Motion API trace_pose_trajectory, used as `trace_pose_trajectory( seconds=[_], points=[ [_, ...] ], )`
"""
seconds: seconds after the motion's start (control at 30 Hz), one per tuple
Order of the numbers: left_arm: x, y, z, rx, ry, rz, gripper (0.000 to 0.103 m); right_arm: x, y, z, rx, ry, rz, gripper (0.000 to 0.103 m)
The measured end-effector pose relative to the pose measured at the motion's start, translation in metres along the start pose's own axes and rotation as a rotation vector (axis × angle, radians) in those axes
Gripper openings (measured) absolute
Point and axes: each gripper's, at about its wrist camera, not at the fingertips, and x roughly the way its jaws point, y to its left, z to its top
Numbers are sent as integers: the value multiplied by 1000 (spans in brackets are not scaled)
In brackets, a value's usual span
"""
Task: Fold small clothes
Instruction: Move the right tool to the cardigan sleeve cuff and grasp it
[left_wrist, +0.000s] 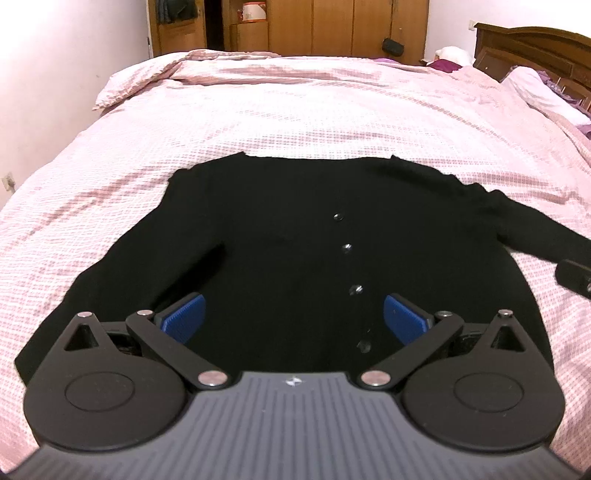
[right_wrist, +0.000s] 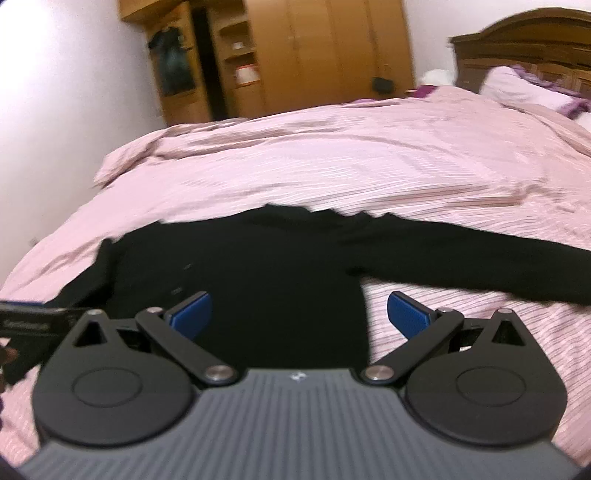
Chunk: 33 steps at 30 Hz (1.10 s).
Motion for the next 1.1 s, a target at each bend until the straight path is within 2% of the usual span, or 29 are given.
trace_pose_trajectory(
  seconds=[0.23,0.43,0.67,0.77,0.87,1.1],
  points=[
    [27,-20,5,-25,33,-63,103,5,-62,6,85,-16,-139,103],
    [56,-47,1,79,84,3,103,13,-129,5,180,-9,-265,103],
    [82,-79,2,75,223,-102,103,26,-205,4,249,-6,-411,103],
    [86,-95,3,68,254,-145,103,31,-231,5,277,-11,-435,103],
    [88,-113,4,82,251,-176,103,39,-256,5,307,-8,-437,103],
    [101,-135,-2,110,298,-178,103,70,-287,2,334,39,-431,103]
  ],
)
